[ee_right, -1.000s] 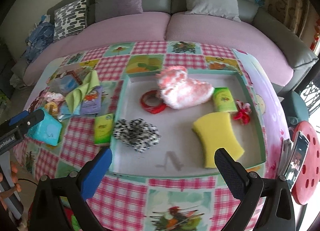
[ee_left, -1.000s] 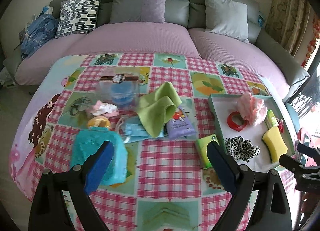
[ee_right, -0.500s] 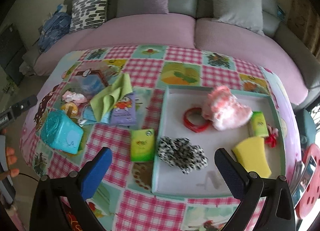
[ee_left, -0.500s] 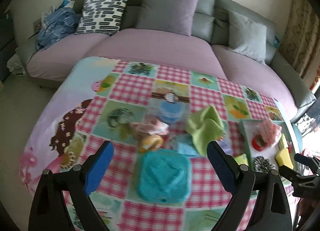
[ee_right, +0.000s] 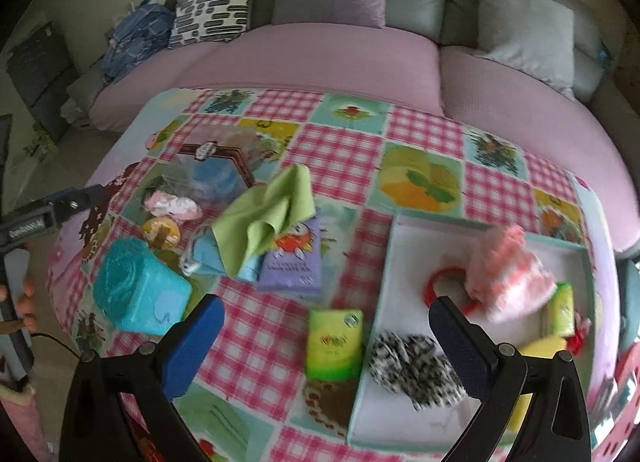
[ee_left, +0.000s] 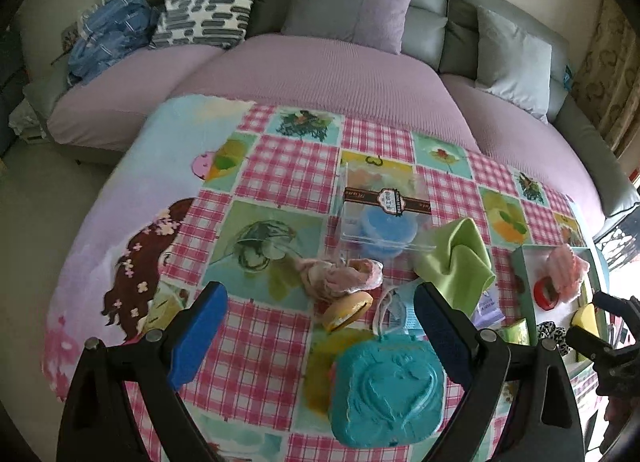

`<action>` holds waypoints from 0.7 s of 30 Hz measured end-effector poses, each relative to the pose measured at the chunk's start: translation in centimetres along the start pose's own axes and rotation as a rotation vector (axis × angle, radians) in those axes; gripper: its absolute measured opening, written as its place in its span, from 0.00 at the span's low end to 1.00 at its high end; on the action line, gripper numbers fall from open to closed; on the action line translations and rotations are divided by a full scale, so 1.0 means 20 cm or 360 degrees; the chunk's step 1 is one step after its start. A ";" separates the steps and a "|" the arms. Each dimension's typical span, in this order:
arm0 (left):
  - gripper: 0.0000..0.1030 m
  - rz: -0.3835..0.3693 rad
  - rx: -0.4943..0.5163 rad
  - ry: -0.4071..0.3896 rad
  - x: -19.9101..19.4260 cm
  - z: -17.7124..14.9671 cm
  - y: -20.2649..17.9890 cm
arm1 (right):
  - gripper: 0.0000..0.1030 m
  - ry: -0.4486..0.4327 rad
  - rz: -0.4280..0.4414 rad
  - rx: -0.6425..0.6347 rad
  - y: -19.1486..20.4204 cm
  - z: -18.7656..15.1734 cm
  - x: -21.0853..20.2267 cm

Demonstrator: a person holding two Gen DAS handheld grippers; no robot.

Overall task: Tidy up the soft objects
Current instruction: 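Grasp the pink fabric bundle with the left tool while the right grasps the green cloth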

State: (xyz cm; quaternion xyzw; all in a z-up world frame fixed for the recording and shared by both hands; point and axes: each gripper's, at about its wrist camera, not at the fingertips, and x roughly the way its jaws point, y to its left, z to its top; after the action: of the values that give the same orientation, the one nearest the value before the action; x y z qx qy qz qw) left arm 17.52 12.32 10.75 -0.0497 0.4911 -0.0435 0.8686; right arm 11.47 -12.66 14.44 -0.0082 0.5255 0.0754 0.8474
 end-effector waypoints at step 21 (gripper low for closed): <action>0.91 -0.0179 0.0069 0.0221 0.43 0.07 0.01 | 0.99 0.0094 0.0217 -0.0198 0.20 0.24 0.54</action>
State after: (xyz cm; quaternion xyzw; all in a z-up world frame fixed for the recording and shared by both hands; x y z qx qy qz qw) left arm 23.11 11.54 4.24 -0.0553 0.5456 -0.1062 0.8294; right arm 19.98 -7.06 7.20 -0.0274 0.5439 0.1652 0.8223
